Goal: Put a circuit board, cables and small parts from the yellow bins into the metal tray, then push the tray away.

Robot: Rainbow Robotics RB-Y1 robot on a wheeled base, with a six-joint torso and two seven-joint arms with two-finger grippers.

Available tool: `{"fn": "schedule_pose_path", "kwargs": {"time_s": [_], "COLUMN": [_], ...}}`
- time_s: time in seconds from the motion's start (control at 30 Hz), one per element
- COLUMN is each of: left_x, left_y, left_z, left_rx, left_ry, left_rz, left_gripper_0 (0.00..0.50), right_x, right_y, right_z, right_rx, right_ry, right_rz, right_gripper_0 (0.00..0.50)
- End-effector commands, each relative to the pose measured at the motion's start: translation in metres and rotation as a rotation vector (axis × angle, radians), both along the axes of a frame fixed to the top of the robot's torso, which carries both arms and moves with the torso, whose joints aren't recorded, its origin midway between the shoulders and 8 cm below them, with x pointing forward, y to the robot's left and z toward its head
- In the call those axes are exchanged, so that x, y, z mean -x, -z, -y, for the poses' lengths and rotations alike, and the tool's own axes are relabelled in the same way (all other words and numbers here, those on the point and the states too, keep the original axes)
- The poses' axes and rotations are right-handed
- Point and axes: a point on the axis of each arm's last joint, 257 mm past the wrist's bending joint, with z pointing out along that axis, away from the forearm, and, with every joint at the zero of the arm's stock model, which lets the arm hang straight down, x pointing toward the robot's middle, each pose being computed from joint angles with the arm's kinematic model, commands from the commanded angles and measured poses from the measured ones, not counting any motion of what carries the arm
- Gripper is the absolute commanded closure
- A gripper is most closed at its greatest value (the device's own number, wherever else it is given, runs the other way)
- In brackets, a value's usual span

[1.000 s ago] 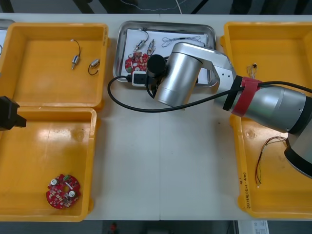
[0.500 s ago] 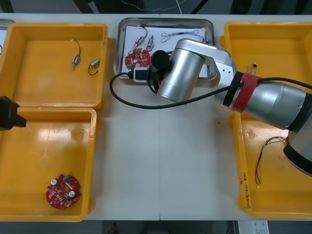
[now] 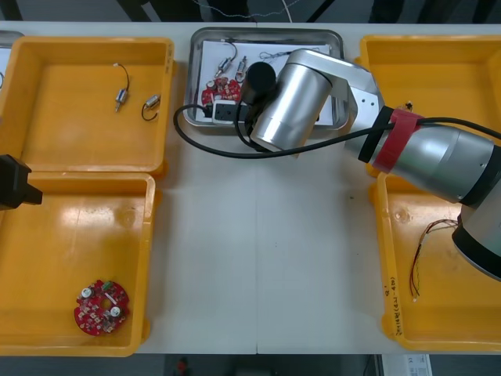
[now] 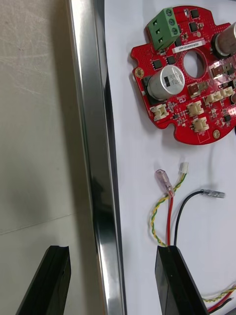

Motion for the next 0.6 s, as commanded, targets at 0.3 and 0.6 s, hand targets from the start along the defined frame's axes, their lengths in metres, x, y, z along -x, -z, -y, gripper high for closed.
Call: {"fn": "schedule_pose_path", "kwargs": {"time_s": [0.3,0.6], "left_x": [0.005,0.005], "left_y": [-0.013,-0.013], "left_z": [-0.014,-0.014], "left_rx": [-0.075,-0.075], "left_ry": [0.053,0.053], "left_rz": [0.021,0.021], "left_gripper_0": [0.000,0.000], "right_x": [0.051,0.100], "right_y": [-0.046,-0.055], "right_z": [-0.038,0.006], "right_rx": [-0.171,-0.184], "right_ry": [0.001,0.094], "right_rz": [-0.138,-0.208], "right_gripper_0": [0.000,0.000]}}
